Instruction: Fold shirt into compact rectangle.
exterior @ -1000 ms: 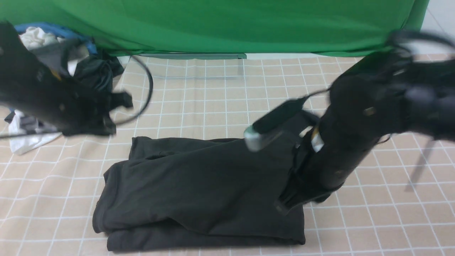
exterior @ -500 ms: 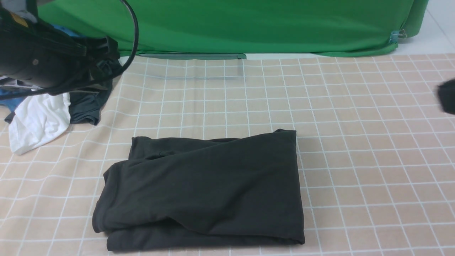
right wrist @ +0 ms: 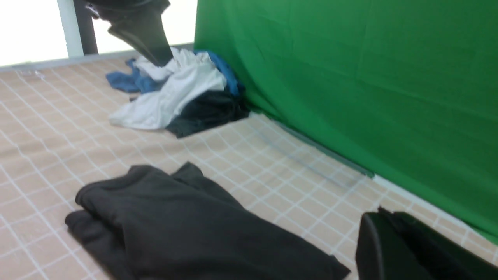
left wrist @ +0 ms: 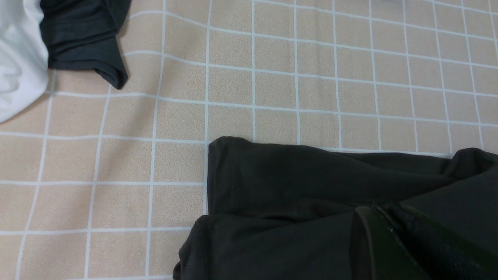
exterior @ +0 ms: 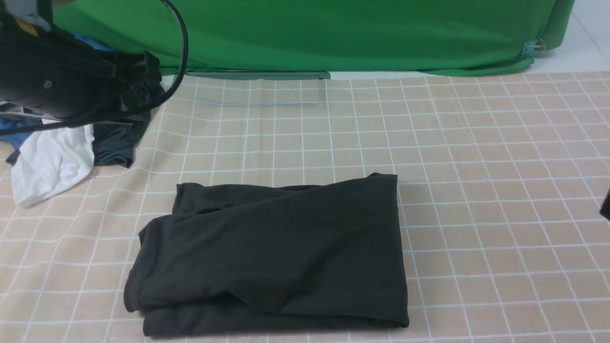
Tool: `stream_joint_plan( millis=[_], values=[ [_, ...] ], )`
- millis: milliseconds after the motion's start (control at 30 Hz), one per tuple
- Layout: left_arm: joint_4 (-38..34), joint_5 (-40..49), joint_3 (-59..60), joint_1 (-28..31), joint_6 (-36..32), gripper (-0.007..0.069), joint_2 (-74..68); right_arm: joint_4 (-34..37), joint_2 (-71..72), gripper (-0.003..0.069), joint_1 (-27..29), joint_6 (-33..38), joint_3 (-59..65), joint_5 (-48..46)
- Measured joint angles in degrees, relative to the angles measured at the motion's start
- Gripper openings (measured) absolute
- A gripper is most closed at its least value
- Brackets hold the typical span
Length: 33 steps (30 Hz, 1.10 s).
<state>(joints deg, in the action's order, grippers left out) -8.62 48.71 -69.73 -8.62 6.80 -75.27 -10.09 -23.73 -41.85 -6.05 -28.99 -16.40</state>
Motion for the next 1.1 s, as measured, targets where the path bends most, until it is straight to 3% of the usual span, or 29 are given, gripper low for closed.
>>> stream_joint_plan(
  millis=[233,967,1100],
  values=[
    [0.0,-0.2,0.0,0.0,-0.4,0.0018,0.0,-0.2,0.0,0.0031,0.0,0.0,0.7,4.3],
    [-0.2,-4.7,0.0,0.0,-0.5,0.0018,0.0,-0.2,0.1,0.0041,0.1,0.0,1.7,4.9],
    [-1.7,-4.7,0.0,0.0,-0.5,0.0018,0.0,-0.2,0.1,0.0063,4.2,0.0,3.5,5.3]
  ],
)
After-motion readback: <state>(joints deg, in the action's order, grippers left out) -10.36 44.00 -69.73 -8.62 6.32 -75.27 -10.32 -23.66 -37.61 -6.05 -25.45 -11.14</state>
